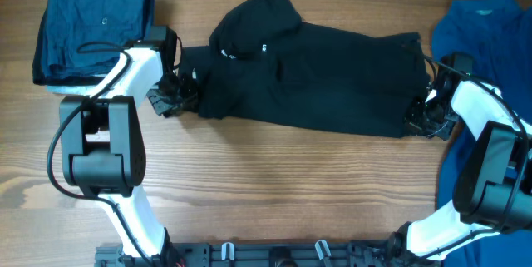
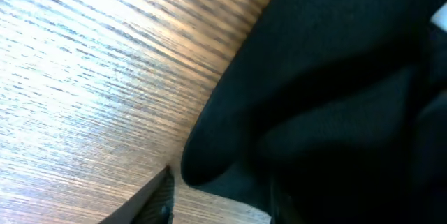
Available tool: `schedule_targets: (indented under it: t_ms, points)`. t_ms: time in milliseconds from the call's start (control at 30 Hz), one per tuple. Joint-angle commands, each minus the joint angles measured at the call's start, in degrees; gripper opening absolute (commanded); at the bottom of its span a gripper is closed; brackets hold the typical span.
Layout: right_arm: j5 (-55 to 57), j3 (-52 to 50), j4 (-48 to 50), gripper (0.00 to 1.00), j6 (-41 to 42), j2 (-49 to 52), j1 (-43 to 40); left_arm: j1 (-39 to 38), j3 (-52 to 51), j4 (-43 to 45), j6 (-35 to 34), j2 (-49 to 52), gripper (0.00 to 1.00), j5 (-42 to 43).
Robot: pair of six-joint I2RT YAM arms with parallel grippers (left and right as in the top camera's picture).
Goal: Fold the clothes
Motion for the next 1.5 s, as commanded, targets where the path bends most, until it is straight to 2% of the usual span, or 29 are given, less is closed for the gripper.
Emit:
schedule_targets:
  t_ms: [0, 100, 133, 567, 933, 1033, 1067, 1100, 1133, 1200, 1233, 1300, 1400, 1467]
  points:
    - [2.38, -0.26, 0.74, 0.09, 1.07, 1.27, -0.2, 0.44, -1.01, 0.39, -0.55, 0.63, 0.2, -1.01]
    - [1.75, -0.26, 0.72, 0.1, 1.09, 1.27, -0.2, 0.44, -1.01, 0.35, -0.52, 0.63, 0.04, -1.01]
    - [1.77, -0.26, 0.74, 0.1, 1.07, 1.27, -0.2, 0.44, -1.01, 0.33, -0.52, 0.63, 0.04, -1.01]
    - [1.81, -0.26, 0.79, 0.1, 1.07, 1.27, -0.2, 6.64, -1.01, 0.24, -0.48, 0.5, 0.04, -5.57]
    - [3.52, -0.24, 1.11, 0.1, 0.9, 1.27, -0.2, 6.69, 0.48, 3.17, 1.07, -2.58, 0.04, -5.64]
    - [2.93, -0.2, 0.55, 0.11, 0.9, 1.16, -0.2, 6.69, 2.34, 2.67, 1.05, -6.38, 0.1, -5.57]
    - [2.14, -0.11, 0.48, 0.15, 0.87, 1.07, -0.2, 6.69, 2.71, 2.6, 1.05, -7.63, 0.13, -5.57]
    - [1.77, 0.68, -0.2, 0.47, 0.85, 0.83, -0.2, 6.69, 2.97, 2.47, 1.05, -10.51, 0.24, -5.57]
    - [1.75, 1.25, -0.68, 0.7, 0.87, 0.59, -0.2, 6.69, 2.97, 2.23, 1.05, -12.63, 0.4, -5.57]
    - [1.75, 3.23, -2.12, 0.83, 0.87, -0.39, -0.2, 6.64, 2.99, 2.14, 1.05, -16.15, 0.58, -5.05]
    - [1.73, 4.42, -2.8, 0.84, 0.92, -0.87, -0.2, 6.54, 2.99, 2.38, 1.22, -17.86, 0.59, -3.82]
    - [1.03, 8.11, -5.05, 0.85, 0.92, -1.79, -0.2, 6.25, 2.99, 3.98, 1.27, -21.94, 0.51, -0.74]
    - [-0.22, 15.15, -9.7, 0.86, 0.76, -2.93, -0.2, 5.05, 2.99, 8.04, 1.29, -26.03, 0.17, 0.28]
    - [-1.66, 19.5, -12.24, 0.86, 0.09, -2.99, -0.2, 3.41, 2.99, 11.41, 2.89, -26.58, 0.13, 0.28]
